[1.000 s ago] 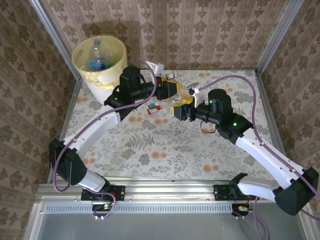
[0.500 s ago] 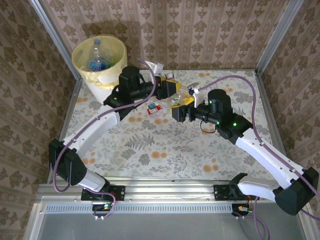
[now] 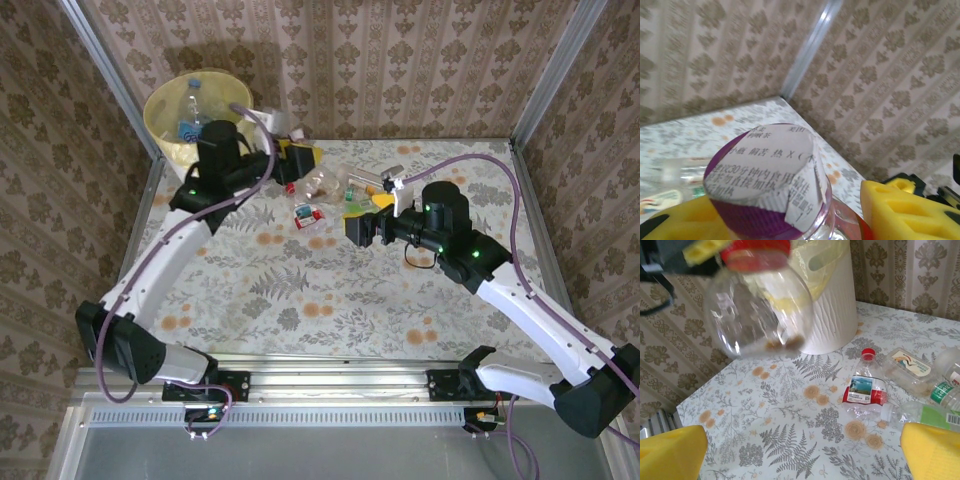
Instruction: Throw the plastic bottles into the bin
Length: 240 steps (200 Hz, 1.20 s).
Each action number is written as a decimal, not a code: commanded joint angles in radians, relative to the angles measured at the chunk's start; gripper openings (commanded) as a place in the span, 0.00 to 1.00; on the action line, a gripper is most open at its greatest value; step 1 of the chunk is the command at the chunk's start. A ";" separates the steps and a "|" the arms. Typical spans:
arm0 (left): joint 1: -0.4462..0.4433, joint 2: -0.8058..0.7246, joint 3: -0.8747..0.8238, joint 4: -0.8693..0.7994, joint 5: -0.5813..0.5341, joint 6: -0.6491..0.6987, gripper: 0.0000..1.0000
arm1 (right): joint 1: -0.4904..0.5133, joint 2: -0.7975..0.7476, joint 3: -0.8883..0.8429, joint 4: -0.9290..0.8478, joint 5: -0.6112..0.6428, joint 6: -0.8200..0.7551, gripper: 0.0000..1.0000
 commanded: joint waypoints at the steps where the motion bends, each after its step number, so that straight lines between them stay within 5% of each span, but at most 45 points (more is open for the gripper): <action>1: 0.086 -0.070 0.071 -0.062 -0.040 0.073 0.12 | 0.006 -0.031 -0.022 0.011 0.037 -0.016 1.00; 56: 0.307 -0.125 0.204 -0.159 -0.106 0.178 0.11 | 0.005 -0.051 -0.047 -0.014 0.059 -0.021 1.00; 90: 0.395 -0.190 0.178 -0.056 -0.170 0.245 0.11 | 0.005 -0.065 -0.065 -0.020 0.070 -0.019 1.00; 169: 0.421 -0.364 -0.099 0.445 -0.420 0.358 0.11 | 0.005 -0.073 -0.071 -0.036 0.087 -0.027 1.00; 240: 0.425 -0.337 -0.086 0.468 -0.404 0.353 0.10 | 0.006 -0.078 -0.081 -0.039 0.090 -0.028 1.00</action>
